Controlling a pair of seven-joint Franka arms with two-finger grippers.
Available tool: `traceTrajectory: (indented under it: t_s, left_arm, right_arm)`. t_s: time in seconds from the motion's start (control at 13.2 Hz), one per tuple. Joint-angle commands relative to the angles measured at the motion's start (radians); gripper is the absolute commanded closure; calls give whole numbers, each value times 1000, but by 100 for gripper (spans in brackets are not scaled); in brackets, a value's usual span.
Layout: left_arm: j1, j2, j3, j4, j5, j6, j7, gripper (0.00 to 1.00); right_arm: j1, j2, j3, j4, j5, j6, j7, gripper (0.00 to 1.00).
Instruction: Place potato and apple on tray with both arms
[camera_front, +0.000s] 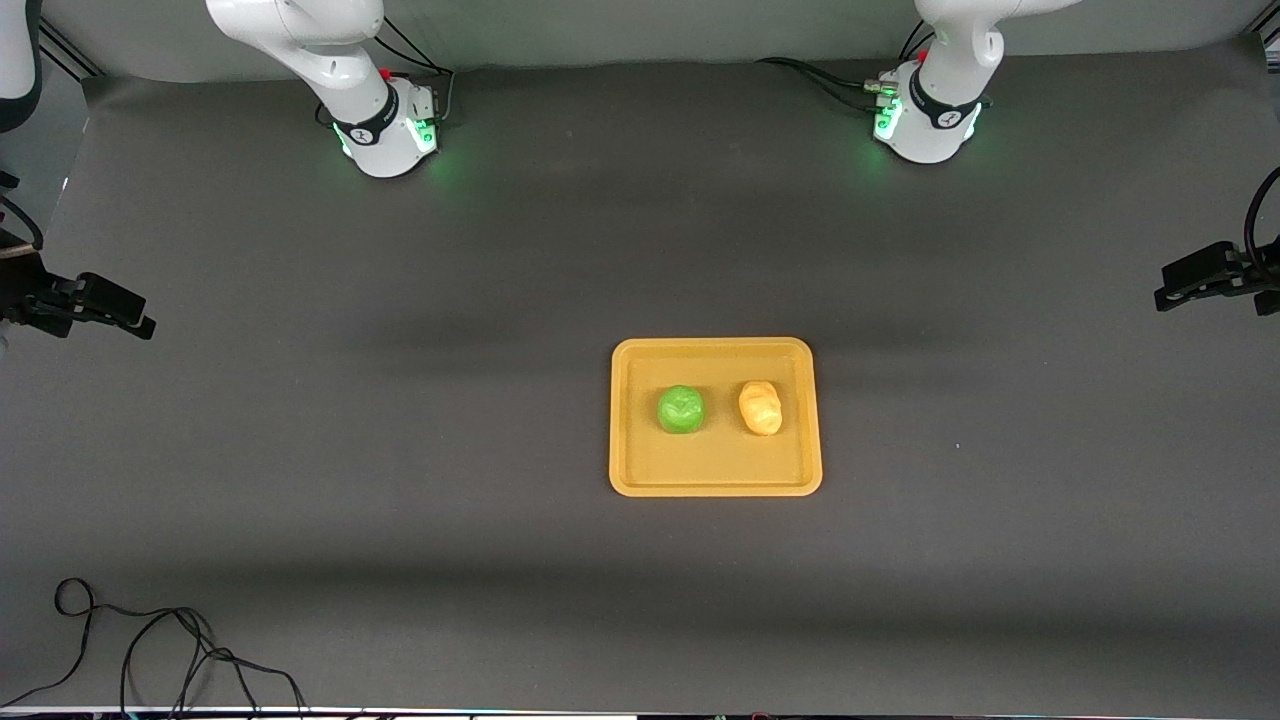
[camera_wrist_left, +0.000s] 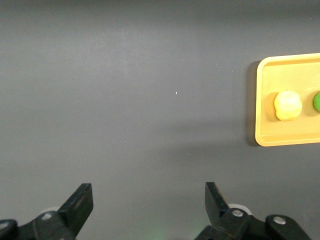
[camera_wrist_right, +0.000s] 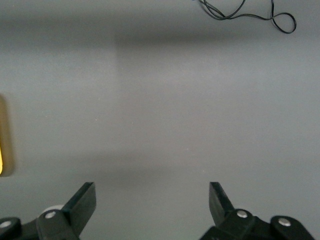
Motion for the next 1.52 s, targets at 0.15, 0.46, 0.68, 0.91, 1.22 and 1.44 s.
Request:
traceTrajectory:
  t_s: [0.15,0.46,0.68,0.91,1.22,1.44]
  left_arm:
    - [-5,-4,-2,1,11,3,-14,1]
    - [-6,-4,-2,1,11,3,-14,1]
    - [-6,-4,-3,1,14,3,-14,1]
    - [-6,-4,-3,2,16,5,-14,1]
    - [-6,-4,-5,4,14,5,-16,1]
    - [-5,-4,-5,2,14,7,-12,1]
  right_arm:
    - [2,-13,-6,11,19,-99,24,0]
    - [4,-13,-1,16,17,-104,18,0]
    - [4,-13,-3,20,17,-158,15,0]
    - [2,-13,-3,22,8,-165,3,0]
    - [-1,-13,-6,20,6,-157,-39,0]
    - [0,-8,-8,34,6,-157,-35,0]
